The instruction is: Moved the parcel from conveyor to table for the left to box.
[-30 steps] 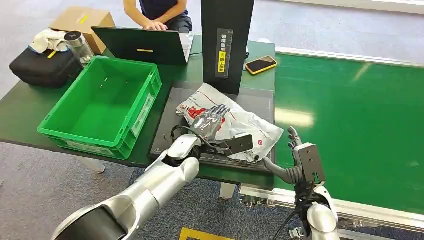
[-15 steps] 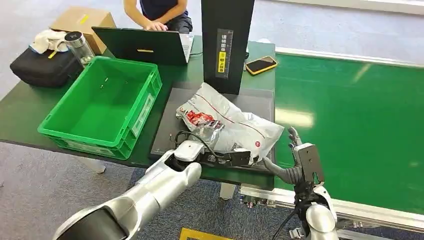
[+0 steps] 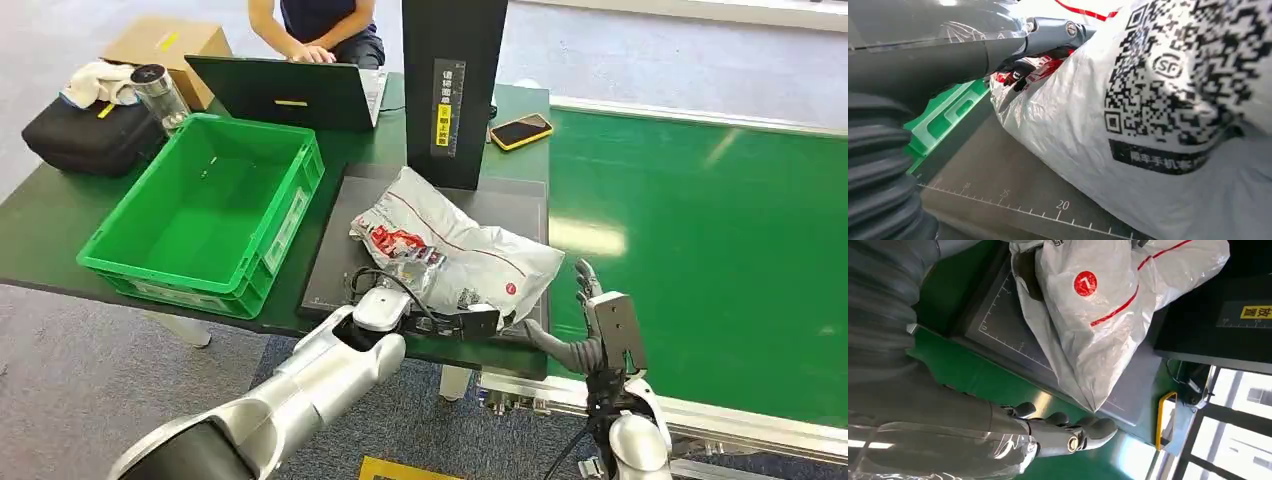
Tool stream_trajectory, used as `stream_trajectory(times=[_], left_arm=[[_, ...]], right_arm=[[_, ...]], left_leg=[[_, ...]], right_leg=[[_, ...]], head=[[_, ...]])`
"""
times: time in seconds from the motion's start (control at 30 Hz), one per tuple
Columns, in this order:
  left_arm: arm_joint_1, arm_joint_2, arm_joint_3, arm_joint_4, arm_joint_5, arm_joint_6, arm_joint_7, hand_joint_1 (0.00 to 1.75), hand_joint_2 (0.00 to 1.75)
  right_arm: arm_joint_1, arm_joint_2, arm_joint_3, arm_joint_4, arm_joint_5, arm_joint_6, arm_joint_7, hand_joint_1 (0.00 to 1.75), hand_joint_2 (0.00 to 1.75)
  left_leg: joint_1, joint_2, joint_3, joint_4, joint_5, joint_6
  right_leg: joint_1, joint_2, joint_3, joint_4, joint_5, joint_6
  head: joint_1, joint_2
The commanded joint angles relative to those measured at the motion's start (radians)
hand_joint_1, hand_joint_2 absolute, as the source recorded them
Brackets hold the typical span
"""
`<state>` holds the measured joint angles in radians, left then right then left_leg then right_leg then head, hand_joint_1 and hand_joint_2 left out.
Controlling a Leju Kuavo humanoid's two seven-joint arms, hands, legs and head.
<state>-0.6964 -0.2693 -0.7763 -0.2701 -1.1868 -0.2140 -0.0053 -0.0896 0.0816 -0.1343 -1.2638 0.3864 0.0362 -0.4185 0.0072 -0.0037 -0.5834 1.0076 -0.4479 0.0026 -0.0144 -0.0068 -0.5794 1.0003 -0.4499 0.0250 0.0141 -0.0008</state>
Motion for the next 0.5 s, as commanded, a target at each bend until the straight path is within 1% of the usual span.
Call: stream_trajectory(times=[0.03, 0.23, 0.27, 0.5], left_arm=[[0.012, 0.023, 0.019, 0.051, 0.013, 0.03, 0.013, 1.24, 1.75], [0.012, 0.023, 0.019, 0.051, 0.013, 0.03, 0.013, 1.24, 1.75], [0.012, 0.023, 0.019, 0.051, 0.013, 0.03, 0.013, 1.75, 1.75], [0.016, 0.024, 0.028, 0.052, 0.014, 0.057, 0.006, 1.75, 1.75]], right_arm=[[-0.001, 0.023, -0.026, -0.005, 0.004, 0.006, 0.009, 0.0, 1.75], [-0.001, 0.023, -0.026, -0.005, 0.004, 0.006, 0.009, 0.0, 1.75], [-0.001, 0.023, -0.026, -0.005, 0.004, 0.006, 0.009, 0.0, 1.75], [-0.003, 0.021, -0.024, -0.002, 0.004, 0.01, 0.014, 0.0, 1.75]], left_leg=[[0.0, 0.002, 0.002, -0.002, 0.0, 0.0], [0.0, 0.002, 0.004, -0.002, 0.001, 0.0], [0.0, 0.003, 0.003, -0.001, 0.0, 0.0], [0.0, 0.003, 0.006, -0.003, 0.001, 0.0]], right_leg=[[0.0, 0.002, 0.001, -0.001, 0.001, -0.001], [0.0, 0.002, 0.003, -0.001, 0.002, -0.001], [0.0, 0.003, 0.003, -0.001, 0.001, -0.001], [0.0, 0.003, 0.004, -0.002, 0.003, -0.002]], head=[[0.0, 0.0], [0.001, 0.0], [-0.001, 0.0], [0.0, 0.0]])
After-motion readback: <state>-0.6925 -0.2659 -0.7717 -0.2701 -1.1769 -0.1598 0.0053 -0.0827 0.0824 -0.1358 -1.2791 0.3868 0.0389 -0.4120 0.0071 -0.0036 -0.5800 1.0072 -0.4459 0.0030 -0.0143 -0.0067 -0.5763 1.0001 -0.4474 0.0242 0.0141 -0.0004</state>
